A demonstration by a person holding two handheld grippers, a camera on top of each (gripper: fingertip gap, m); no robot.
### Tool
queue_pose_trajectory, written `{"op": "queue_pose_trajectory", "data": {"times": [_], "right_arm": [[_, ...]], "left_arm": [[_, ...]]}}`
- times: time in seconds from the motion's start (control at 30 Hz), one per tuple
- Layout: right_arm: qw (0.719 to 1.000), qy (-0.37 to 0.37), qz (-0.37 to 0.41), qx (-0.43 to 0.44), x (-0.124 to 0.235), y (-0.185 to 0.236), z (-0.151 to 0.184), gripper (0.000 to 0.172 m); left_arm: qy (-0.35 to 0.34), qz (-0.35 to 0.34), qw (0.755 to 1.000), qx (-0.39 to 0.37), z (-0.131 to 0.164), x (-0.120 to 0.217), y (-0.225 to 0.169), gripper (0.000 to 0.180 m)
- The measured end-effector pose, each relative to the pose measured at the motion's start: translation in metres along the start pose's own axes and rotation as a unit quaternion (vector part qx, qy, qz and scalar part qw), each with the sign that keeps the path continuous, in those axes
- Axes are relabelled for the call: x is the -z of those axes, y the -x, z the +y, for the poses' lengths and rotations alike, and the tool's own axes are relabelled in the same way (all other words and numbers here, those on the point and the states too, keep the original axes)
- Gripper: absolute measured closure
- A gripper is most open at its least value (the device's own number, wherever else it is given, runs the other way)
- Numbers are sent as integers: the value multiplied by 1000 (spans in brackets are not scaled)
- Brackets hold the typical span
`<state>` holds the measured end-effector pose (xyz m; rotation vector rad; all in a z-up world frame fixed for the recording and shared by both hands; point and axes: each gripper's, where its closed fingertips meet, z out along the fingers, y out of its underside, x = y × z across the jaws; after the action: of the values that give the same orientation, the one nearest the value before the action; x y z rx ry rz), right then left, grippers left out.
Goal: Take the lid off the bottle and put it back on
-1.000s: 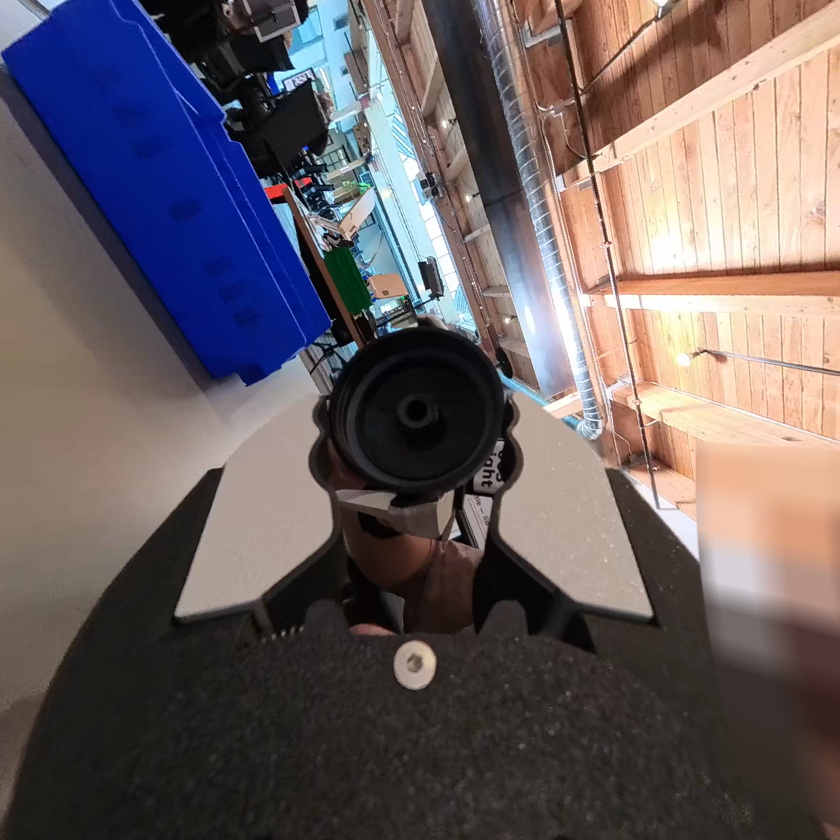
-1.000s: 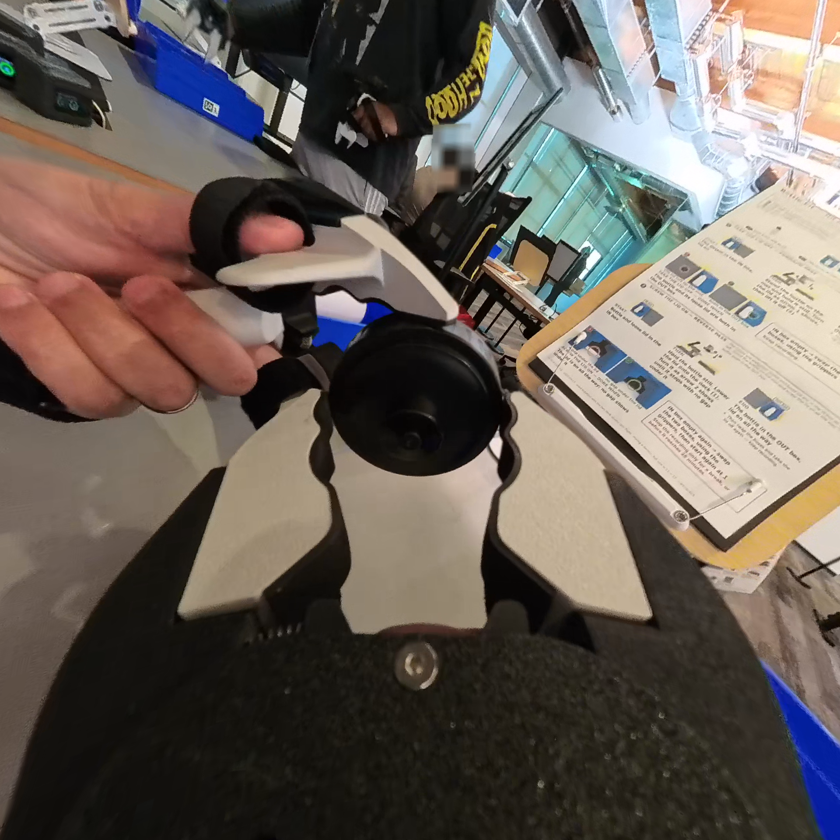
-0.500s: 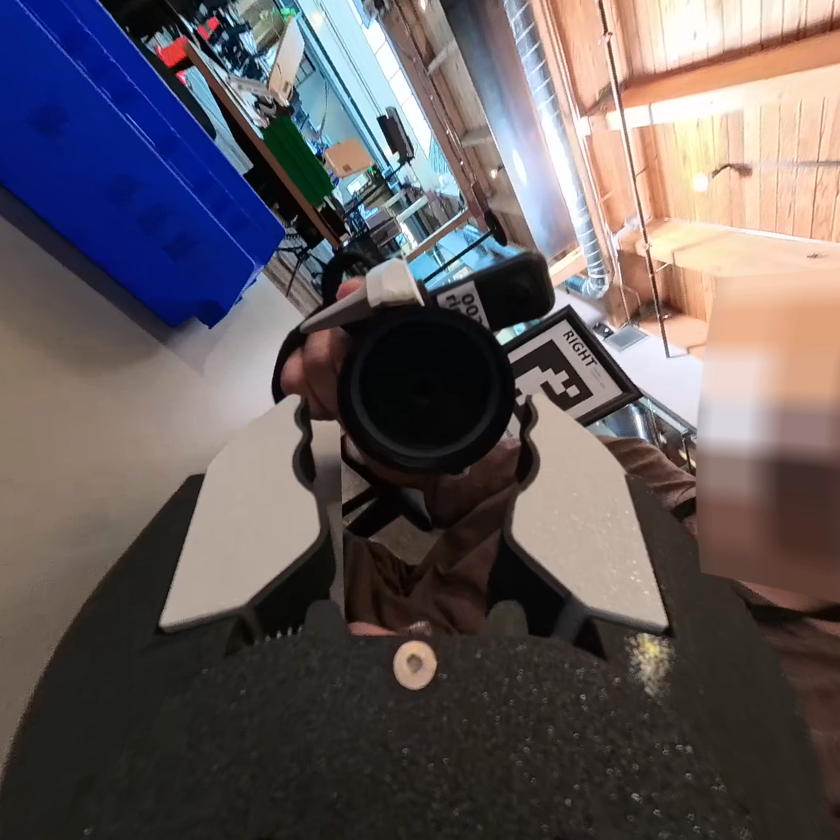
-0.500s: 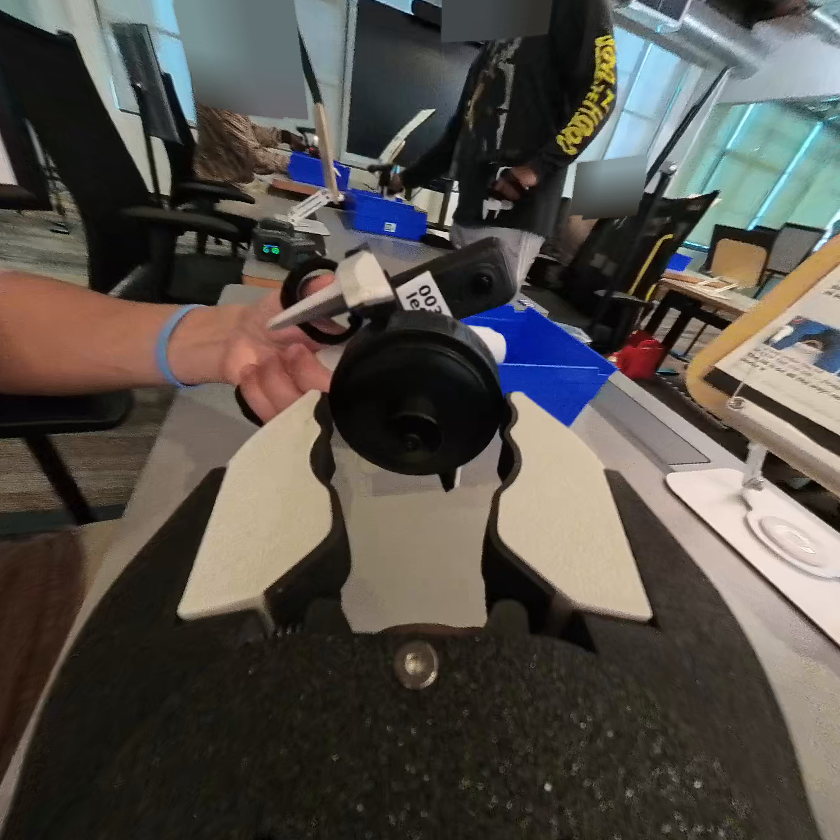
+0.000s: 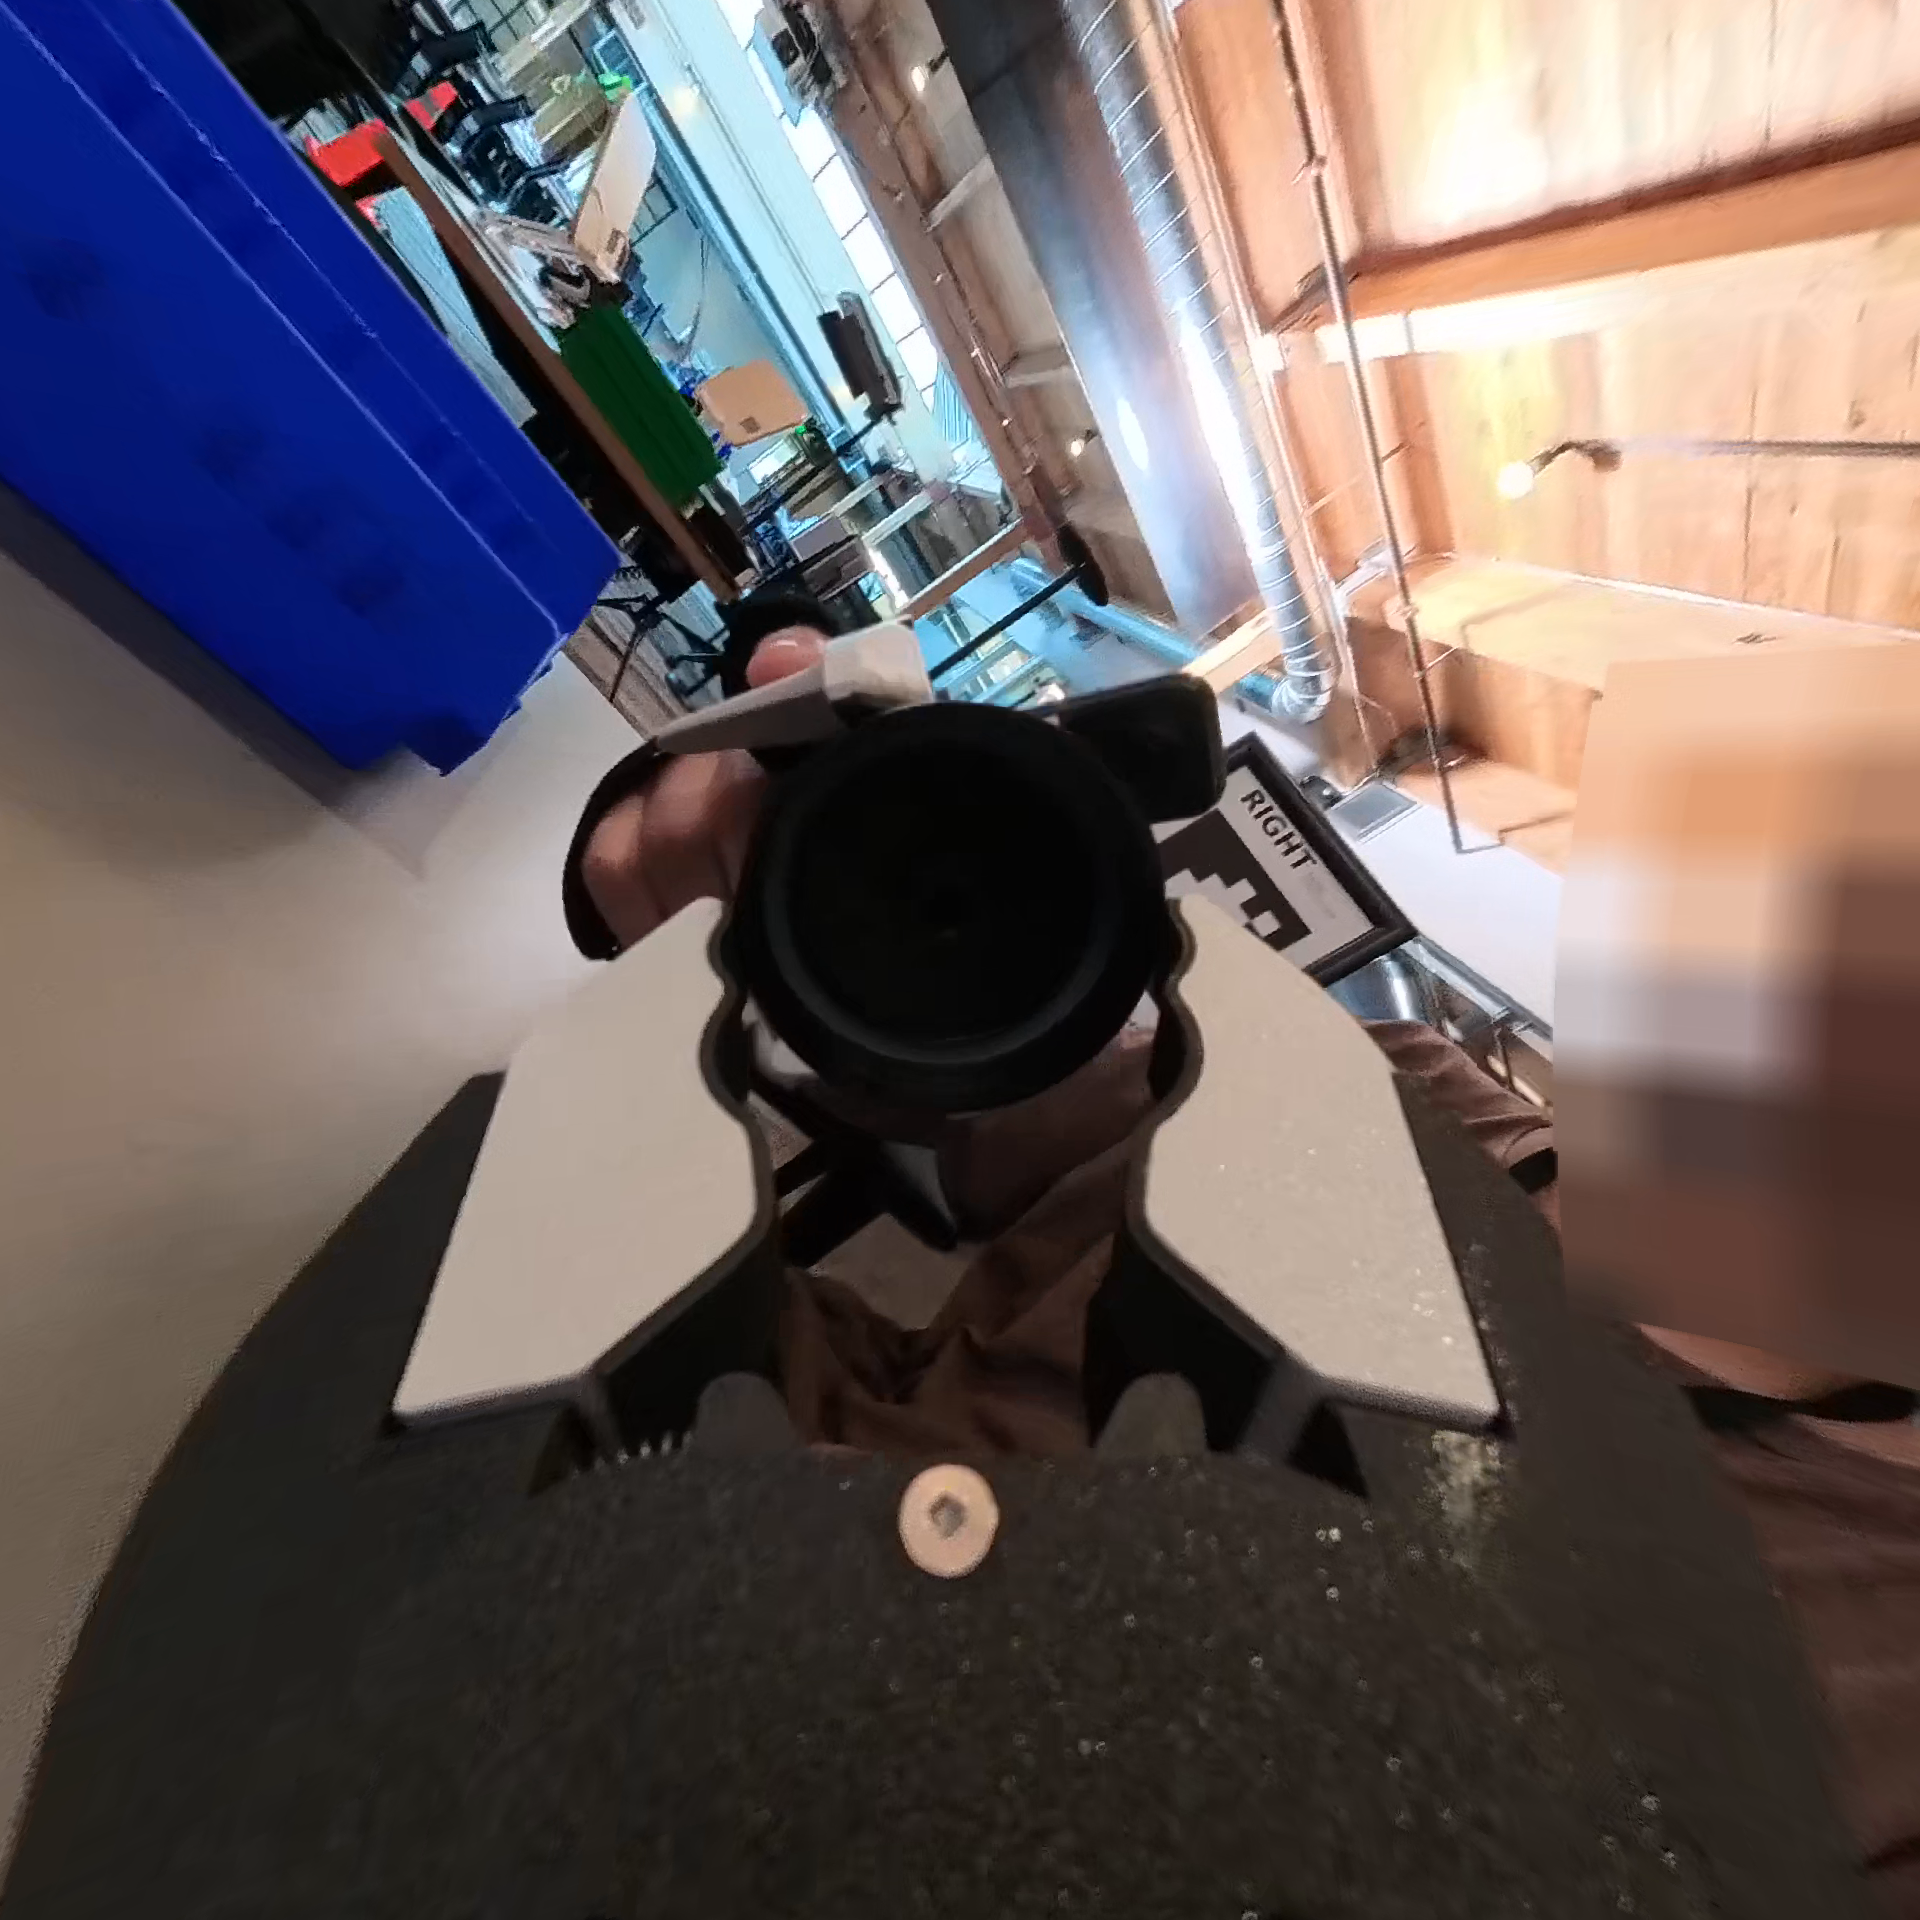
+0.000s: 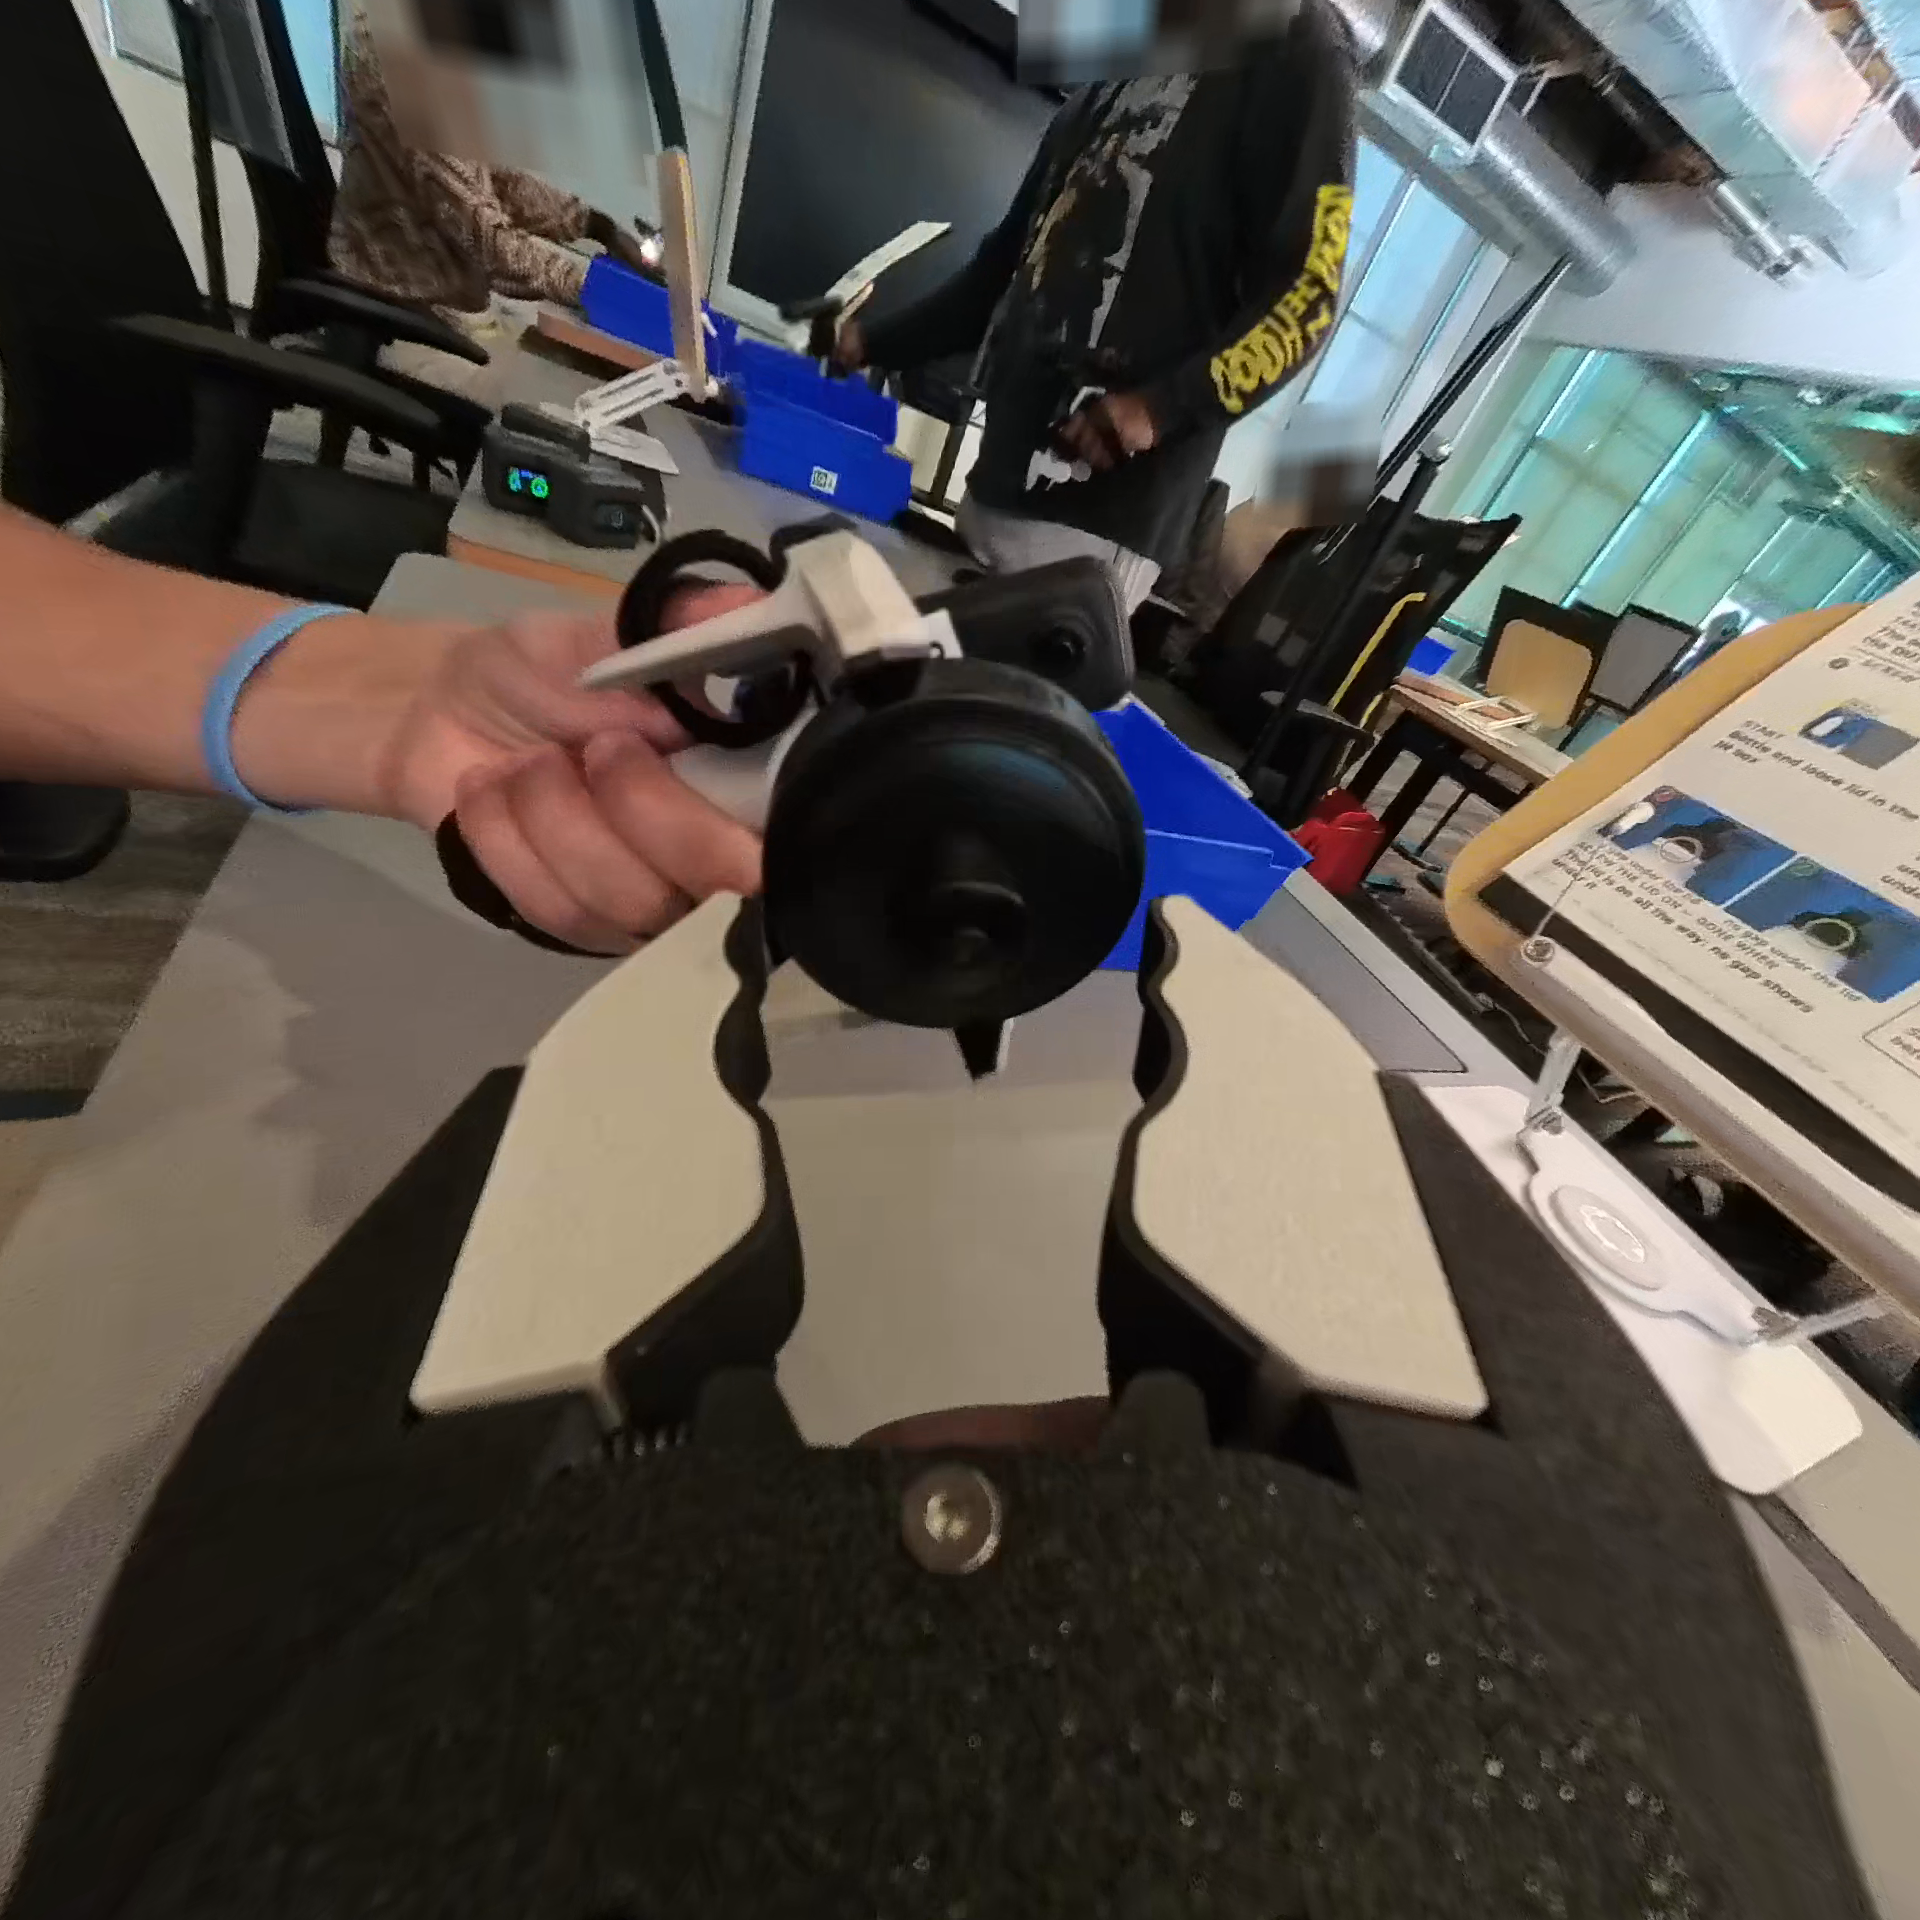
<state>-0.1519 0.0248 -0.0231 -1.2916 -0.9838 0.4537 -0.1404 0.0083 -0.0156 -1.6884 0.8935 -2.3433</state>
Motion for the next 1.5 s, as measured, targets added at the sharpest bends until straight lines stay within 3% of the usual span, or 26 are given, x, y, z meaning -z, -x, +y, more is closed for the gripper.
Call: {"op": "queue_pose_trajectory", "data": {"times": [0.33, 0.83, 1.2, 1.4, 1.5], "right_arm": [[1000, 13, -15, -1, -3, 7, 6, 97], [998, 25, 49, 25, -5, -7, 13, 98], [999, 40, 24, 1, -2, -6, 14, 98], [994, 7, 17, -110, 27, -11, 8, 98], [982, -14, 39, -183, 54, -15, 23, 98]], "left_arm": [[13, 26, 999, 27, 10, -10, 3, 106], [-61, 12, 998, 27, -5, -10, 12, 107], [-58, 42, 996, 53, -4, -13, 10, 106], [-16, -78, 995, -62, -4, 5, 0, 94], [4, -218, 966, -135, -8, 41, 2, 95]]}}
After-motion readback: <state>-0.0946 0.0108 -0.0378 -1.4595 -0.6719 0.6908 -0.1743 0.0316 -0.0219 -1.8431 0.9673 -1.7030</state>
